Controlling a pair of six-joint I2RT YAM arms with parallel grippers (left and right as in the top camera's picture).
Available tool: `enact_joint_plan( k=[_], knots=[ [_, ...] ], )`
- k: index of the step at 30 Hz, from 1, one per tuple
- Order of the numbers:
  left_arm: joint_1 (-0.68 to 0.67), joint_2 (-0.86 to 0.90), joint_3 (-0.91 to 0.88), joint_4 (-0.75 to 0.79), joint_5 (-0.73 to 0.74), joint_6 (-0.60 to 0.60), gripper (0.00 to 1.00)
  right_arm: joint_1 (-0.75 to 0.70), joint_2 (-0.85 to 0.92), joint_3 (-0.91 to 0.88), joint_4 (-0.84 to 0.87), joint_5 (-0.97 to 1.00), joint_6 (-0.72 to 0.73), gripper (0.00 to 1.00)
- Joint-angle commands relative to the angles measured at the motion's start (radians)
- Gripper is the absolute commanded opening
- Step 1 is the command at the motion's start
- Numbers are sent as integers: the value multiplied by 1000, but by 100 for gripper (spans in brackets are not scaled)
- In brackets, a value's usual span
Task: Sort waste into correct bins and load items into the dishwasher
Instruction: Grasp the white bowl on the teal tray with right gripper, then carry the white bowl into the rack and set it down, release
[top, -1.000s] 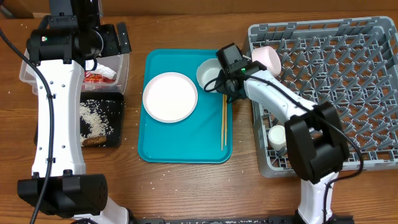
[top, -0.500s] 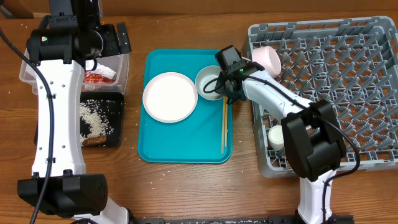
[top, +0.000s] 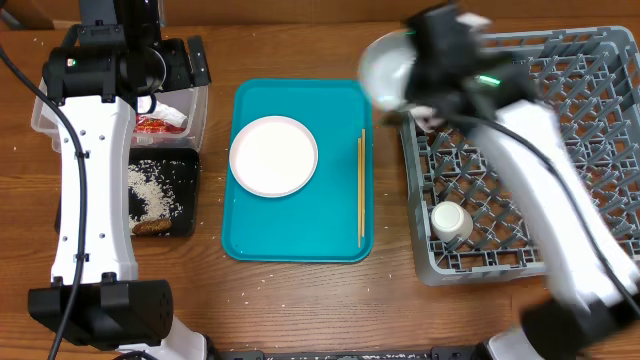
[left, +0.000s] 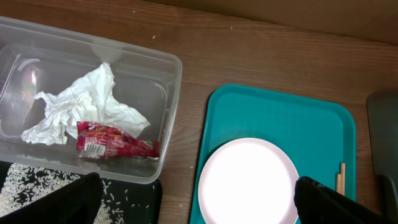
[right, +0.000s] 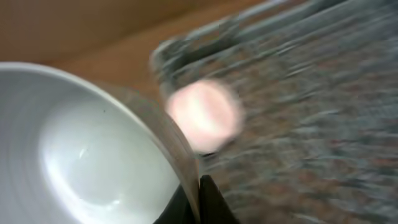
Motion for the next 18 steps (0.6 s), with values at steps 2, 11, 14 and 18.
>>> enact_joint_plan(
  k=[2,11,14,18],
  knots=[
    [-2,-1,10,0,4,12,100,2,-95,7,-160,366,66,4],
    [-2,-1,10,0,4,12,100,-3,-29,-205,-268,621,311,4],
    [-2,-1,10,0,4,12,100,5,22,-306,-263,710,353,4],
    [-2,-1,10,0,4,12,100,27,82,-415,-261,829,481,4]
  ],
)
